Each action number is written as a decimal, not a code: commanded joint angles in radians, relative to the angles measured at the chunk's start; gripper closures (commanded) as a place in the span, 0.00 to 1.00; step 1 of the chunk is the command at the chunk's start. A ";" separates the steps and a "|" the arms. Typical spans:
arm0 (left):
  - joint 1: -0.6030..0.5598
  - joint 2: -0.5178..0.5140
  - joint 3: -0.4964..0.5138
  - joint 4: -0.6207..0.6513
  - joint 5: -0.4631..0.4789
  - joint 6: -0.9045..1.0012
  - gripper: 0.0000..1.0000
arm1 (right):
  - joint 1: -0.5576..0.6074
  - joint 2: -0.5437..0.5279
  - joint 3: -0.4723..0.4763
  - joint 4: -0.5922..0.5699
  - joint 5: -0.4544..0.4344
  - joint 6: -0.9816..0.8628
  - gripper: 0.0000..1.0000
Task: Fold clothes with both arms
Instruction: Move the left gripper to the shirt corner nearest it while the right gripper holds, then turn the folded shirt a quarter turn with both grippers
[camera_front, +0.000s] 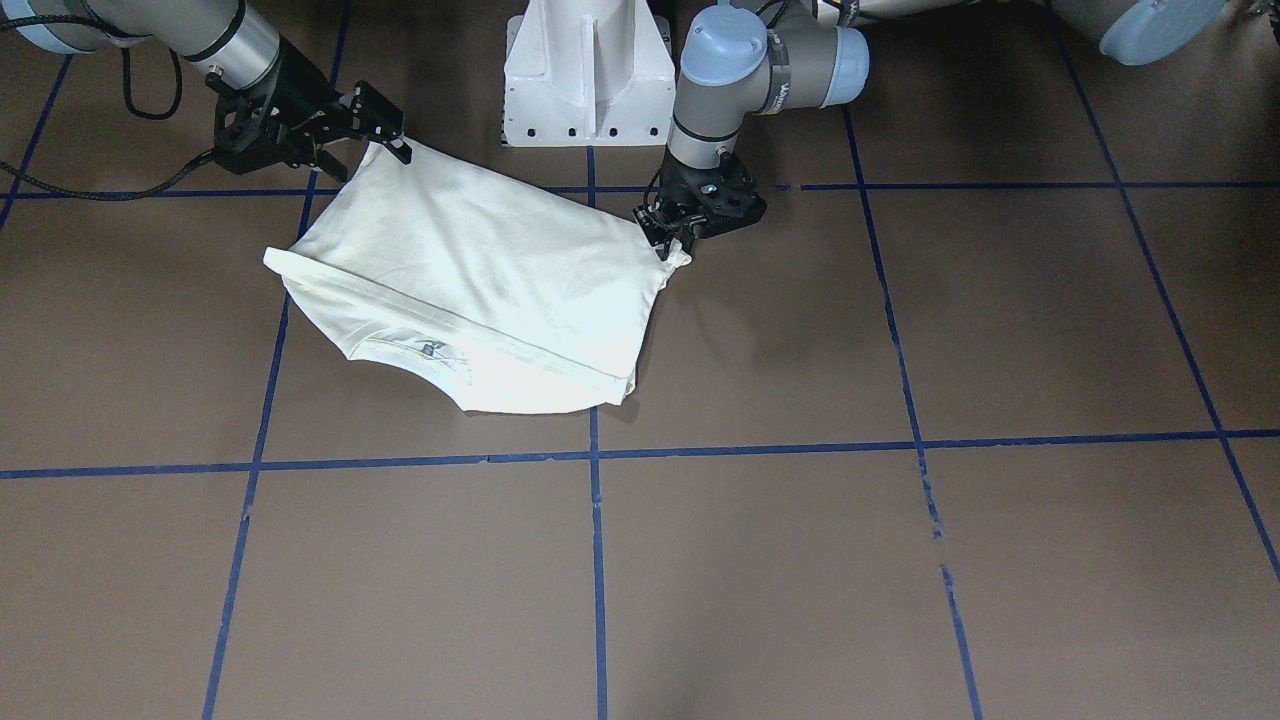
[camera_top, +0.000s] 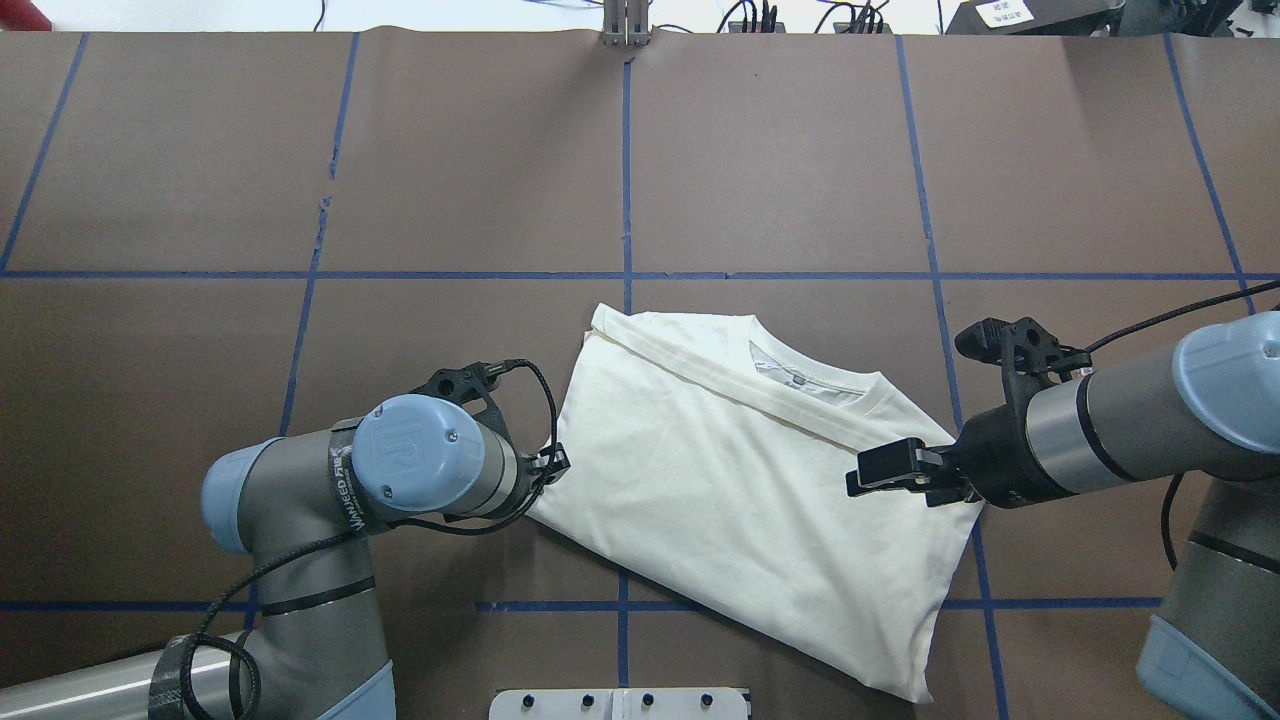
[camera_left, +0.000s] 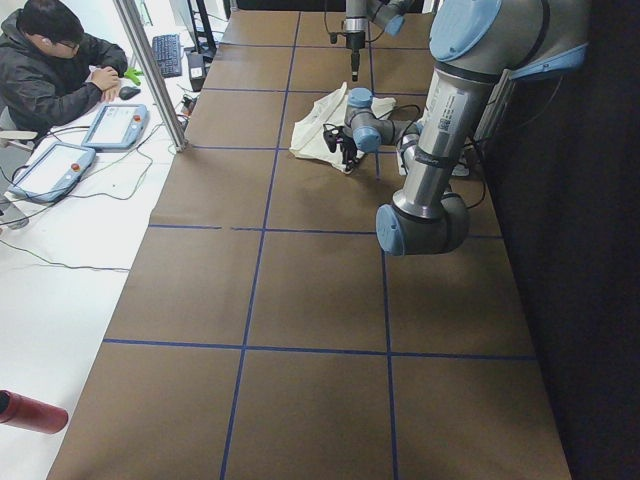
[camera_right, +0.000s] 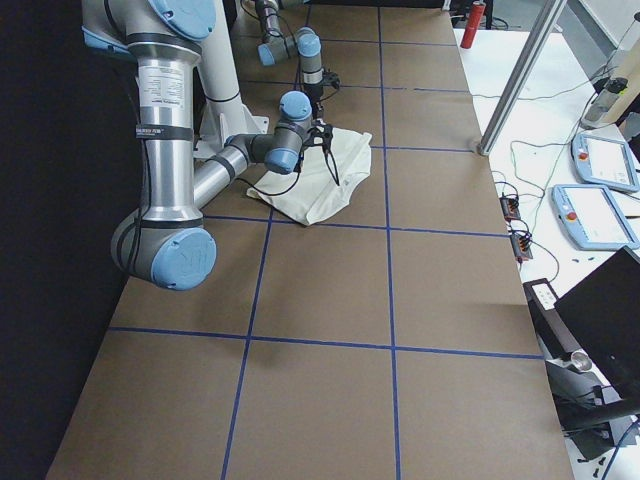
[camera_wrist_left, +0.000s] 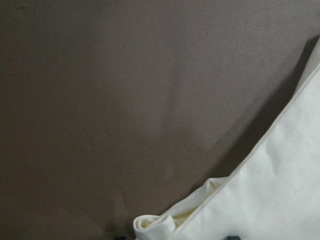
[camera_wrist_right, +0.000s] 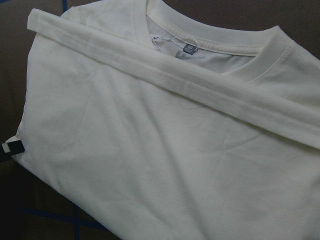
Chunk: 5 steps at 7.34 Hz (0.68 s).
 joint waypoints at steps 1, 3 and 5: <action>0.000 -0.001 -0.010 0.003 0.002 0.002 1.00 | 0.001 0.001 -0.004 0.000 -0.003 0.000 0.00; -0.081 -0.009 -0.009 0.010 0.002 0.015 1.00 | 0.002 0.001 -0.004 0.000 -0.003 0.000 0.00; -0.237 -0.033 0.064 0.004 0.011 0.125 1.00 | 0.011 -0.001 -0.009 0.000 -0.007 0.000 0.00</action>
